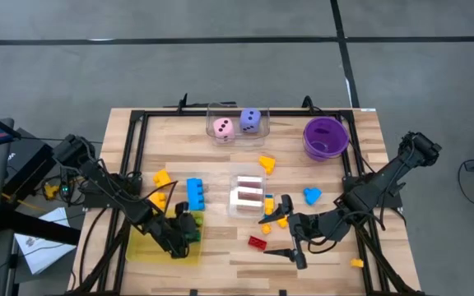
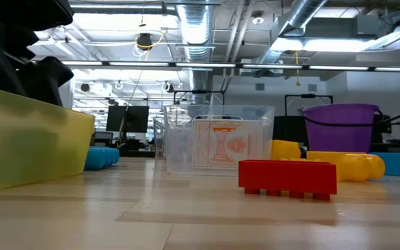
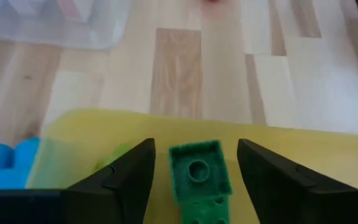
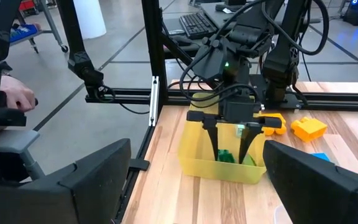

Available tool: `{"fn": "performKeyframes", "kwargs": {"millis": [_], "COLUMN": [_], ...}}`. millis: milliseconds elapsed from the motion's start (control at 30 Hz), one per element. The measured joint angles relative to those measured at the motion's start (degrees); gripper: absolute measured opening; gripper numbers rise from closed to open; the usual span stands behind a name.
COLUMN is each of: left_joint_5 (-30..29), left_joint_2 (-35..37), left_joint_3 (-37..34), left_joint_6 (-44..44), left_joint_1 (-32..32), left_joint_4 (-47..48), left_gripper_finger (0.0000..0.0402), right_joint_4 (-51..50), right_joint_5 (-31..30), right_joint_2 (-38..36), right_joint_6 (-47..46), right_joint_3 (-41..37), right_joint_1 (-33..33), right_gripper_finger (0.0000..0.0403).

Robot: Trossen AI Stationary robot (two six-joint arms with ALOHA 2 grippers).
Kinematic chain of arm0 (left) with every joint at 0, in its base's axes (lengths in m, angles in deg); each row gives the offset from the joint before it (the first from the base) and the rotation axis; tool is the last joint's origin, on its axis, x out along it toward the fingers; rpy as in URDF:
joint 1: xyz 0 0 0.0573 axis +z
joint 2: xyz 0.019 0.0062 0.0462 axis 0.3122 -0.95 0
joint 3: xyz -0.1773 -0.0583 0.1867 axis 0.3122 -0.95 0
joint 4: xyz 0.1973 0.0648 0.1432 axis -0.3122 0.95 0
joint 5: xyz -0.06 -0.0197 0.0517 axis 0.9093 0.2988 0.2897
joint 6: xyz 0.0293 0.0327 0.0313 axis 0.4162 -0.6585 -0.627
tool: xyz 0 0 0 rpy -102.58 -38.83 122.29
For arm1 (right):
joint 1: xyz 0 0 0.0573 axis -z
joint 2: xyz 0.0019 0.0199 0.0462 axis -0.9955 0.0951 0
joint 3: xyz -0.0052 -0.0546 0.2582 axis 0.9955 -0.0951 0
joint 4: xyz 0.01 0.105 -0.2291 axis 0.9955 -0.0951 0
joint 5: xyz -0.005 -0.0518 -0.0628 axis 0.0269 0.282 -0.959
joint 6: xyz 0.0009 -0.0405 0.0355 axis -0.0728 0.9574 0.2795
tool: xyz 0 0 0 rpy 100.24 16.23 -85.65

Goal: Pick & Place Toys
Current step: Put the yellow game piece into the yellow bin

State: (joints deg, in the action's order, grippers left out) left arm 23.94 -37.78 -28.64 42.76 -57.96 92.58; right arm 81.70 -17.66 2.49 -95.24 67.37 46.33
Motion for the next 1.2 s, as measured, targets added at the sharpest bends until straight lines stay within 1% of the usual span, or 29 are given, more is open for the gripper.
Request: {"fn": "performKeyframes", "kwargs": {"millis": [200, 367, 467, 533, 600, 800, 867, 933, 1000, 1100, 1200], "left_joint_5": [-0.10, 1.00, 1.00, 1.02, 1.01, 0.98, 0.92, -0.99, -3.85, -6.86, -7.04], "left_joint_2": [0.62, 5.02, 8.64, 10.79, 12.68, 16.26, 16.64, 16.79, 16.79, 16.76, 16.76], "left_joint_3": [0.00, 0.00, 0.00, 0.00, 0.00, 0.07, 0.07, 0.07, 0.07, 0.02, 0.02], "left_joint_6": [-4.64, -9.12, -14.07, -19.15, -26.18, -51.66, -55.82, -57.14, -57.27, -57.33, -57.30], "left_joint_1": [-0.18, -1.35, -2.29, -2.63, -2.69, -2.67, -2.65, -2.67, -2.67, -2.64, -2.64], "left_joint_4": [-0.10, -0.73, -4.16, -8.42, -14.21, -35.64, -39.36, -39.83, -39.17, -37.79, -37.64], "left_gripper_finger": [0.0251, 0.0253, 0.0246, 0.0241, 0.0237, 0.0232, 0.0235, 0.0238, 0.0240, 0.0241, 0.0239], "right_joint_4": [-0.11, -0.22, -0.24, -0.24, -0.40, -2.74, -3.54, -5.67, -10.17, -21.45, -34.77], "right_joint_5": [0.00, 0.00, 0.00, 0.00, 0.00, -0.02, -0.22, -1.13, -3.69, -6.03, -6.00], "right_joint_2": [0.00, 0.01, 0.02, 0.02, 0.02, 0.07, 0.07, 0.07, 0.07, 0.07, 0.07], "right_joint_6": [0.03, 0.14, 0.47, 0.42, 0.24, -0.44, -1.66, -4.63, -9.86, -20.39, -31.82], "right_joint_3": [0.00, 0.00, 0.00, 0.00, 0.00, 0.00, 0.00, 0.00, 0.00, 0.00, 0.00], "right_joint_1": [0.00, 0.00, 0.00, 0.04, 0.04, 0.15, 0.49, 0.73, 1.23, 3.19, 5.55], "right_gripper_finger": [0.0358, 0.0358, 0.0358, 0.0358, 0.0358, 0.0358, 0.0358, 0.0358, 0.0358, 0.0358, 0.0358]}}
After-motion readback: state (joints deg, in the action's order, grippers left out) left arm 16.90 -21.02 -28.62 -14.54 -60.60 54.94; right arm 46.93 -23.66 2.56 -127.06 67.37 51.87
